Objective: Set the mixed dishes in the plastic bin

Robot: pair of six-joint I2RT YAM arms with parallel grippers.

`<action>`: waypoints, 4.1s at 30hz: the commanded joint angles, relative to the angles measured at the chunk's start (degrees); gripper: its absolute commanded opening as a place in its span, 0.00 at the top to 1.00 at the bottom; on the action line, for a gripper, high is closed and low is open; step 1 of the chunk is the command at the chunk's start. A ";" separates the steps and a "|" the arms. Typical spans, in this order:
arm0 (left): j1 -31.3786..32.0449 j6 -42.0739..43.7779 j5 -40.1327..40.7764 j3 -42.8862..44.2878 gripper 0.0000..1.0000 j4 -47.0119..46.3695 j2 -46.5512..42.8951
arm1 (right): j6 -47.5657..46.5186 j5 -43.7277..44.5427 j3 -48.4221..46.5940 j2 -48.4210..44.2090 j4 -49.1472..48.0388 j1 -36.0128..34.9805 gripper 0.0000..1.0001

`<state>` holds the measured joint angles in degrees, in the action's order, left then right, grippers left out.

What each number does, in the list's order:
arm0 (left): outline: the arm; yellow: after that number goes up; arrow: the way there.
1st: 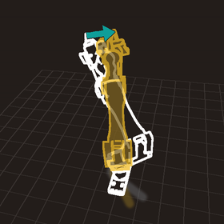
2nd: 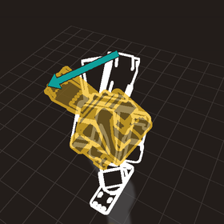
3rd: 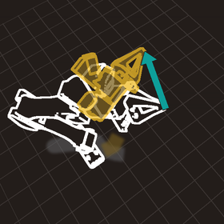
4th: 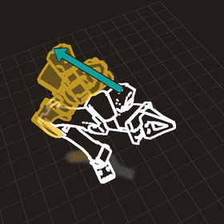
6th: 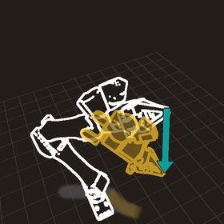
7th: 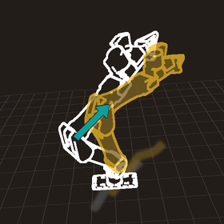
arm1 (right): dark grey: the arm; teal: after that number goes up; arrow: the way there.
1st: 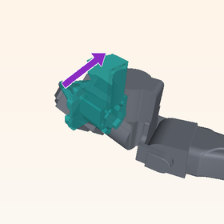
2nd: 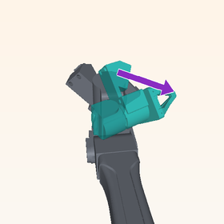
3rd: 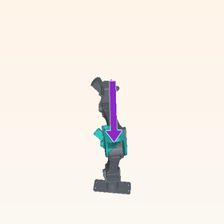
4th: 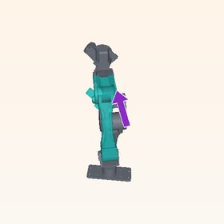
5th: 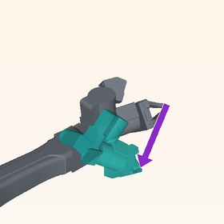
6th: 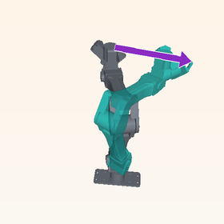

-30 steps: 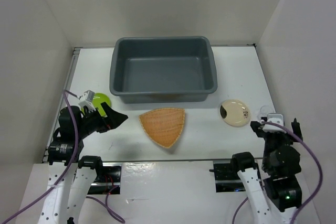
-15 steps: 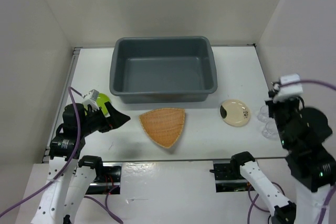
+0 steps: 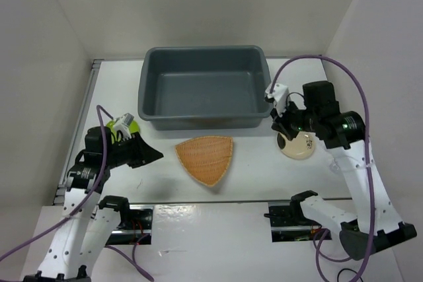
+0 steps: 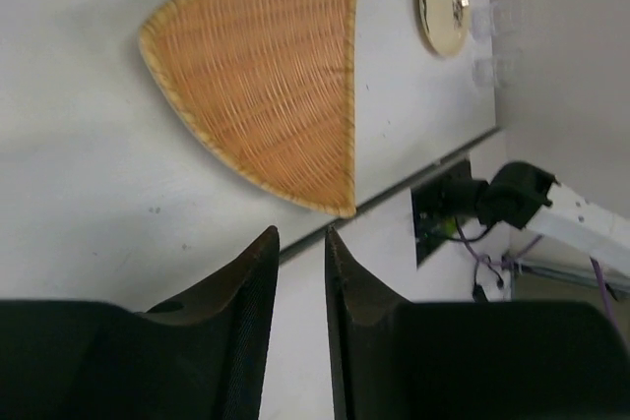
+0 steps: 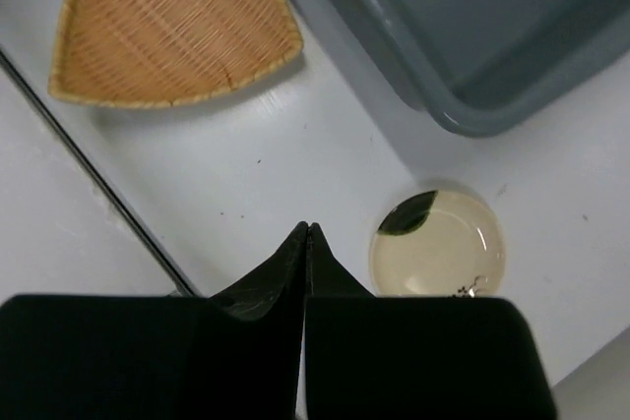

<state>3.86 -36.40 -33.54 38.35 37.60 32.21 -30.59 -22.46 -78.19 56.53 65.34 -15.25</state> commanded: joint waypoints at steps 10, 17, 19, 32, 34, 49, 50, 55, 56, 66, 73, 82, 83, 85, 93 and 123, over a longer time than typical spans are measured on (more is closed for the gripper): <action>16.58 -1.56 -3.84 2.43 0.64 -6.39 18.03 | -7.38 5.85 11.13 6.65 -14.27 -24.64 1.00; 25.59 -5.17 6.20 2.97 0.67 -10.61 27.21 | -9.75 14.36 14.65 13.33 -22.71 -32.56 1.00; 25.59 -6.05 6.82 1.39 0.62 -11.23 27.21 | -10.28 14.89 15.26 16.40 -24.02 -32.57 1.00; 25.59 -11.75 8.05 -6.79 0.00 -17.29 29.58 | -12.39 12.62 16.32 28.71 -30.79 -32.05 1.00; 25.59 -13.07 8.05 -8.81 0.00 -19.05 28.88 | -12.39 12.09 16.84 30.47 -31.32 -32.04 1.00; 19.88 -7.98 1.99 0.32 0.00 -25.47 50.93 | -11.34 9.54 15.44 37.86 -33.52 -29.75 1.00; 19.87 -7.29 1.99 1.02 0.00 -25.48 52.07 | -11.34 9.02 15.44 38.38 -33.52 -29.23 1.00; 17.33 -6.75 -0.64 1.03 0.07 -30.12 55.15 | -10.81 8.40 16.58 38.92 -34.13 -29.23 1.00; 17.32 -6.75 -1.43 1.03 0.09 -30.13 55.85 | -10.20 7.87 16.58 38.92 -34.14 -29.23 1.00; 17.14 -7.98 -6.01 1.55 0.68 -34.53 56.39 | -8.26 7.87 18.43 37.16 -35.19 -28.70 1.00; 19.52 -9.65 -6.01 2.61 1.00 -32.68 53.41 | -6.33 7.35 18.43 33.39 -35.19 -28.70 1.00; 21.37 -9.65 -5.48 3.22 1.00 -21.36 40.41 | -0.88 3.83 16.76 16.71 -30.19 -21.68 1.00; 21.37 -9.65 -5.48 3.75 1.00 -19.34 38.91 | 0.08 4.87 18.58 11.11 -30.71 -20.02 1.00; 21.37 -10.35 -6.97 6.29 1.00 -18.01 35.04 | 1.75 8.11 20.70 4.58 -33.51 -19.13 1.00; 20.15 -12.99 -9.26 25.87 1.00 -13.08 33.44 | 13.45 39.58 32.21 -24.58 -38.88 -16.31 0.98; 10.03 -9.21 1.02 101.91 1.00 1.50 108.93 | 11.87 49.53 48.22 -41.94 -41.00 -11.47 0.88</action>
<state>14.09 -45.17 -30.68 134.61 39.20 139.74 -18.90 26.70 -30.35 15.11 27.00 -27.07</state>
